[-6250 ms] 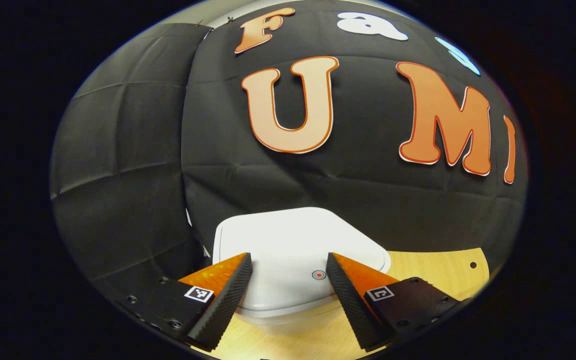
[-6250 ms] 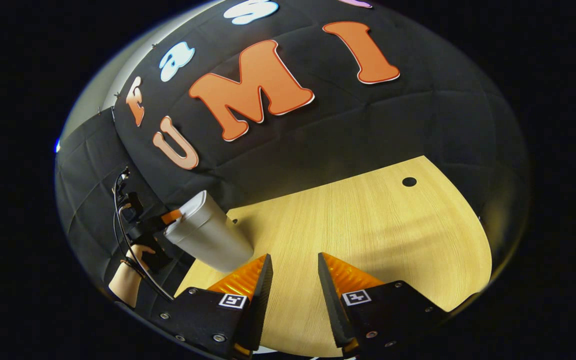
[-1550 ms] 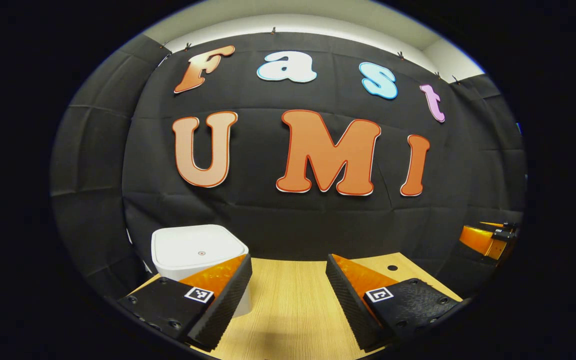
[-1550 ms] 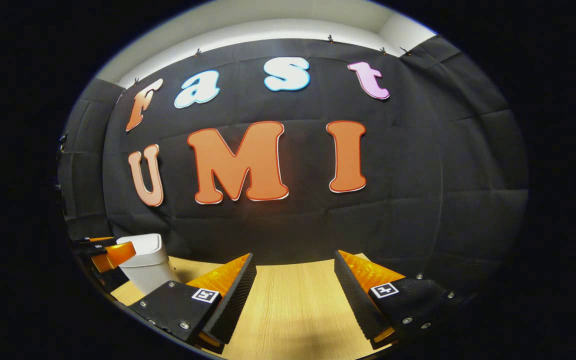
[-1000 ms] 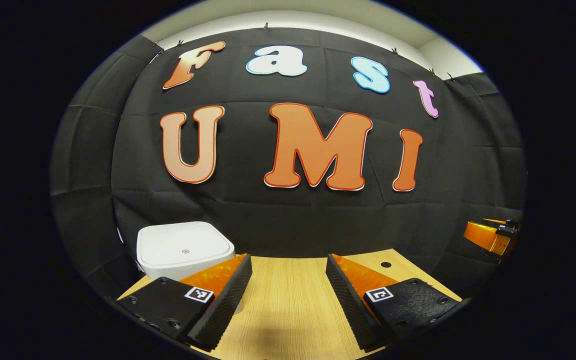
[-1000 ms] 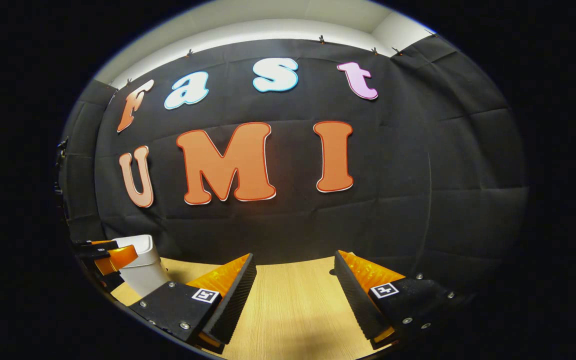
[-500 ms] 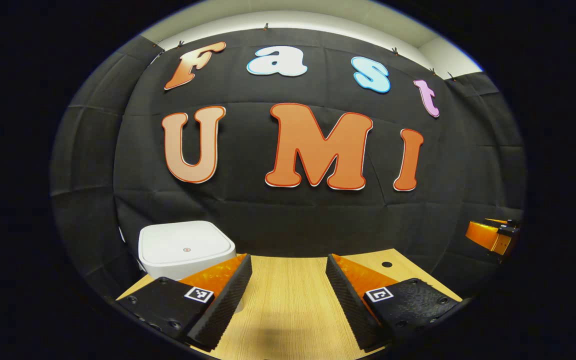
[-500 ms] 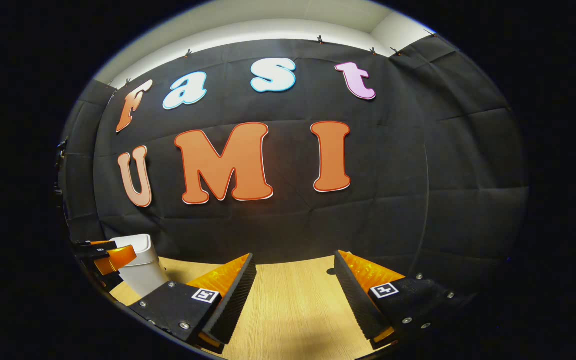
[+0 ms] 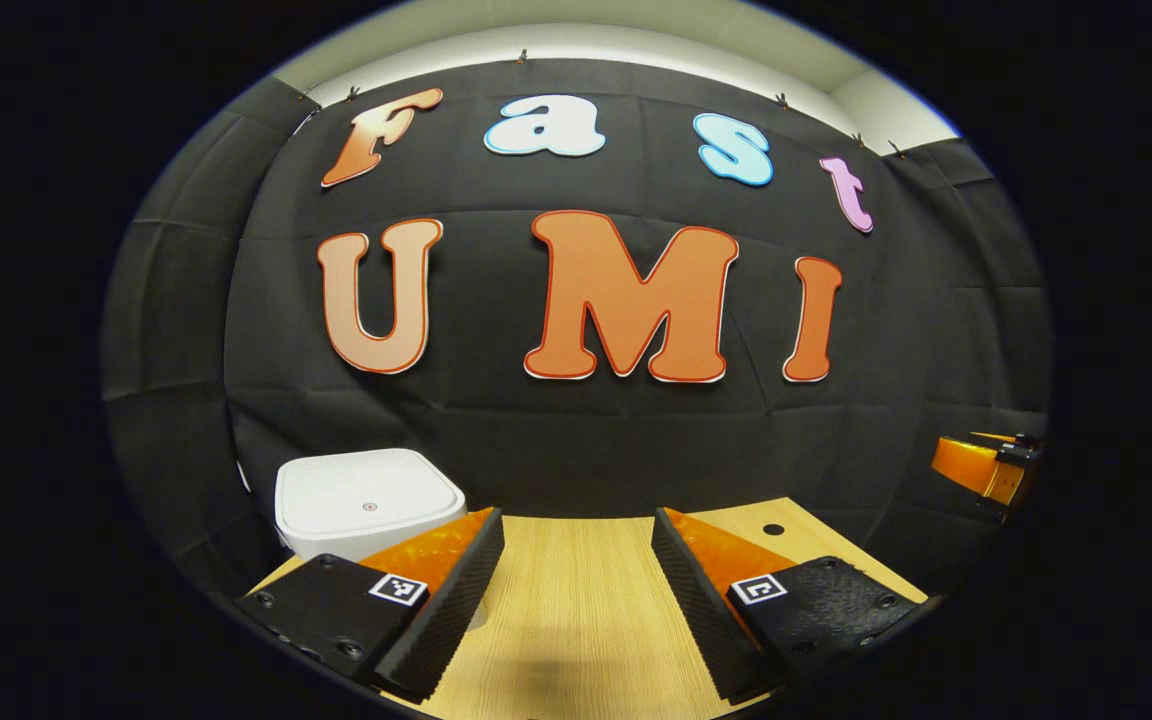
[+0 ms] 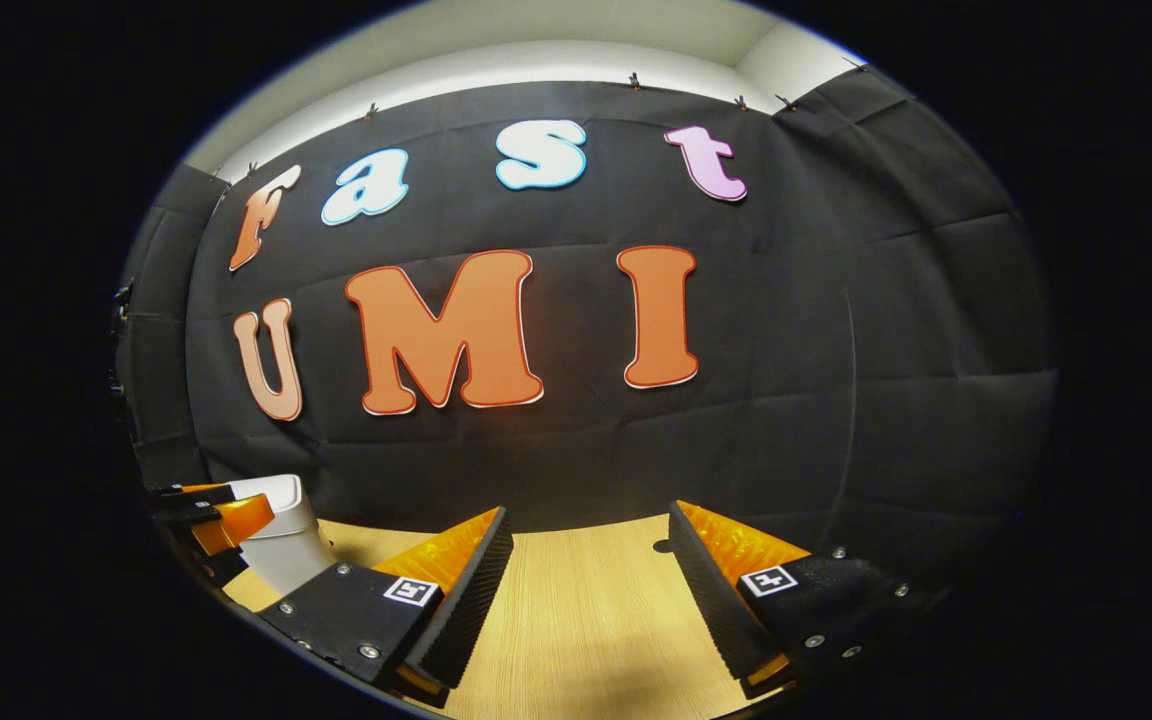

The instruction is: Press the lid of the desktop garbage bin to open it, pick up the crumpled paper on the desktop and throw it into the bin, then pick up the pop can on the desktop and drop it into the bin, and finally close the garbage bin lid.

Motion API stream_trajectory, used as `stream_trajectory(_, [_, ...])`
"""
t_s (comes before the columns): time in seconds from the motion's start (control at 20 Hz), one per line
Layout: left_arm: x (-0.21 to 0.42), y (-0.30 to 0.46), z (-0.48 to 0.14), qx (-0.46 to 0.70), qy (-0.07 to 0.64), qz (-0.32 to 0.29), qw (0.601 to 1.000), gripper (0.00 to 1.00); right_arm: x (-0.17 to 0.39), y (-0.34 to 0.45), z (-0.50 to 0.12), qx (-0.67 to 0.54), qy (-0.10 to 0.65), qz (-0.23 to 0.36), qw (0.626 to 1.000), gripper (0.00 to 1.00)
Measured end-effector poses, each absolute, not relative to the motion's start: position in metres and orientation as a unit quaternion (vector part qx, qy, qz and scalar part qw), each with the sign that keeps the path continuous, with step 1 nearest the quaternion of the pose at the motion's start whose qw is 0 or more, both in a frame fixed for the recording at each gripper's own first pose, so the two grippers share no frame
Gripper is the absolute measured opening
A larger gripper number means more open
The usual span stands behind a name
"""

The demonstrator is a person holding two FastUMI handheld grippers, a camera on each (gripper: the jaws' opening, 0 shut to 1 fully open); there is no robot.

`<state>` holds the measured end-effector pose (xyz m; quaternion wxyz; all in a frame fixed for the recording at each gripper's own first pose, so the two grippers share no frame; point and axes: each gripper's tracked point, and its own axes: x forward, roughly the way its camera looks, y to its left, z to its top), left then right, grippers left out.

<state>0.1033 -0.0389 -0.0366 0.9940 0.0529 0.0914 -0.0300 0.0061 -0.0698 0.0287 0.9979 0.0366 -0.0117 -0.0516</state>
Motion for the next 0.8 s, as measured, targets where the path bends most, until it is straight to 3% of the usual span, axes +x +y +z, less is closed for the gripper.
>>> stream_trajectory(0.8, [0.096, -0.023, -0.033, 0.046, 0.085, -0.014, 0.995, 0.94, 0.003, -0.060, 0.028, 0.027, -0.012, -0.048, 0.998, 0.94])
